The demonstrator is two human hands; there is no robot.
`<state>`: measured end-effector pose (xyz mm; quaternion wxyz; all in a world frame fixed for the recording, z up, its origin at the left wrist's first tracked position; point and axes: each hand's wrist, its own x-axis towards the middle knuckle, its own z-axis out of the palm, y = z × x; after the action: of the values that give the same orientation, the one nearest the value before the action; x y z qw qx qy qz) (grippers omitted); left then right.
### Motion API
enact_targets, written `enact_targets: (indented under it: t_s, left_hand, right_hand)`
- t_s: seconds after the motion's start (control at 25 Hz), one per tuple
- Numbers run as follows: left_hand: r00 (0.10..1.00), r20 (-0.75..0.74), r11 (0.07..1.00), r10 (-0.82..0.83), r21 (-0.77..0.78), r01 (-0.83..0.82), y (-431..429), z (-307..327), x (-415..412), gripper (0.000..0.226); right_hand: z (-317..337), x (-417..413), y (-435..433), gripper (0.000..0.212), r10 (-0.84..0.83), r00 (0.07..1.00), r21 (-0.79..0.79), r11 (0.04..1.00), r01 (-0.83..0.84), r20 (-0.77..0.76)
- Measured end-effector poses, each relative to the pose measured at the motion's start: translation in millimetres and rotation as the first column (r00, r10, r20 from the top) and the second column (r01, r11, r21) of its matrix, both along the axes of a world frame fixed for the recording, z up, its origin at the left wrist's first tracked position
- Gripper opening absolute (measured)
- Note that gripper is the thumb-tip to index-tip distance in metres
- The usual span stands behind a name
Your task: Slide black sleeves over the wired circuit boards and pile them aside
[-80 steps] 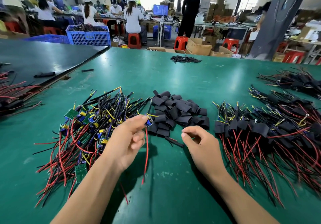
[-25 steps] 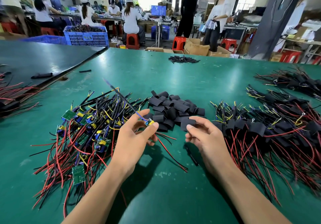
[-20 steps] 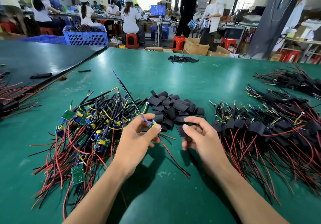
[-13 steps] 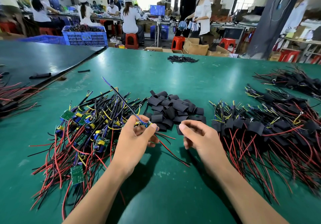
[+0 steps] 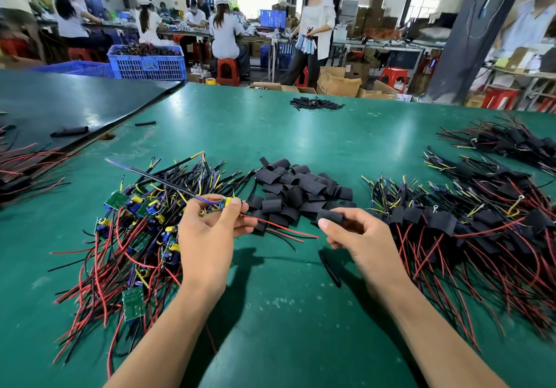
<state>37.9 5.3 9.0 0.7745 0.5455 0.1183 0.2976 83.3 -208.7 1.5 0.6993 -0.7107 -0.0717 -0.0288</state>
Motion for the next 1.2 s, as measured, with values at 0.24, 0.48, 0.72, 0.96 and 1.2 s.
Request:
enact_targets:
  t_s: [0.24,0.48,0.72,0.96,1.2]
  left_hand:
    - [0.996,0.043,0.997,0.074,-0.037,-0.073,2.3,5.6,-1.9,0.017]
    - [0.996,0.047,0.995,0.077,-0.060,-0.074,0.3,9.5,-4.0,0.018]
    - [0.999,0.053,0.991,0.014,-0.135,-0.006,-2.2,13.2,-5.7,0.019]
    - [0.986,0.031,0.941,-0.164,-0.296,0.166,-9.3,16.5,-8.9,0.009]
    - [0.915,-0.045,0.879,-0.402,-0.298,0.372,-27.6,11.8,-13.7,0.009]
  right_hand:
    - [-0.4,0.5,-3.6,0.016,0.008,1.000,0.022,1.000,-0.008,0.001]
    - [-0.6,-4.6,2.2,0.013,0.061,0.998,-0.020,0.998,-0.062,-0.006]
    - [-1.2,-7.7,8.9,0.017,0.077,0.996,0.005,0.997,-0.077,-0.051]
    - [-2.2,-13.9,22.3,0.035,0.159,0.976,0.251,0.961,-0.119,-0.147]
    - [0.1,-16.4,29.3,0.041,0.239,0.962,0.461,0.874,-0.155,-0.129]
